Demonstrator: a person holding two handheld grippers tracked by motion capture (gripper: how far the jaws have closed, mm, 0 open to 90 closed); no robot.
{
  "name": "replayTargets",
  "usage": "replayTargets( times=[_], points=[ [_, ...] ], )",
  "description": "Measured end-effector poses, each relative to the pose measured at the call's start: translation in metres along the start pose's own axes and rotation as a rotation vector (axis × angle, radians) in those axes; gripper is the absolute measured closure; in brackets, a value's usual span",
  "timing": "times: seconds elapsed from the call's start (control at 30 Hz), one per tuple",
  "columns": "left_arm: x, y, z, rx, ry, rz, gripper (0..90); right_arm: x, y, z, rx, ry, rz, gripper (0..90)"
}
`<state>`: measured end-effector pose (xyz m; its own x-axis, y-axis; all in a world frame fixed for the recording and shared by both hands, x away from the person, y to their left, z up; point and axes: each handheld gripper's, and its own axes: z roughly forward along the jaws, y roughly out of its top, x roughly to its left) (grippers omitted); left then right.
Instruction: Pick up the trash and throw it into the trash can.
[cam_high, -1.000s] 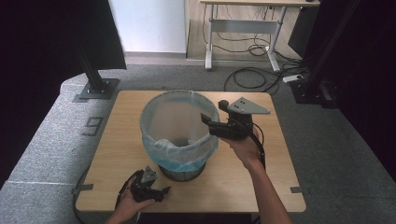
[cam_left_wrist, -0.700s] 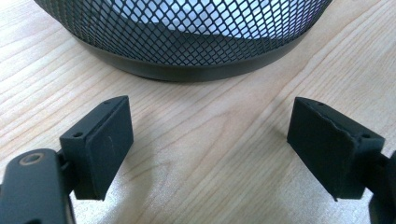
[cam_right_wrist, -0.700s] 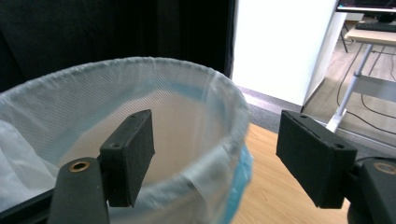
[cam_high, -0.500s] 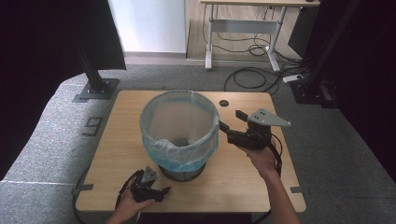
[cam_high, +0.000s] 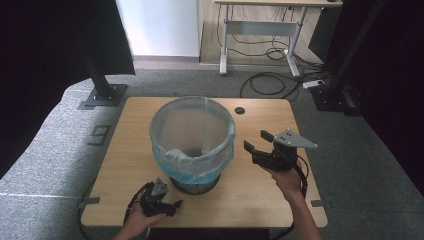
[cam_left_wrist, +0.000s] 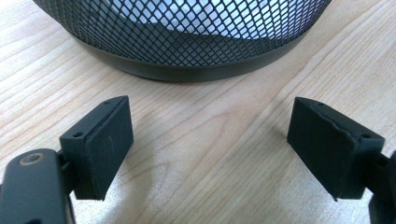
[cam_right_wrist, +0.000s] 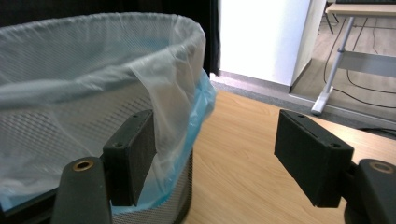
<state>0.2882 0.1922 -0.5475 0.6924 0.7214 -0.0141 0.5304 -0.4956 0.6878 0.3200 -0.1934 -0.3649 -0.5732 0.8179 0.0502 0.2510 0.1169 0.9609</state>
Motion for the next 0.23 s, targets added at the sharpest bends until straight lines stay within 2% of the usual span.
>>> replayTargets(
  times=[0.23],
  points=[
    [-0.0002, 0.0001, 0.0002, -0.001, 0.000, -0.001, 14.2, 0.0008, -0.0010, -0.0011, -0.005, -0.001, -0.002, 28.4]
  ],
)
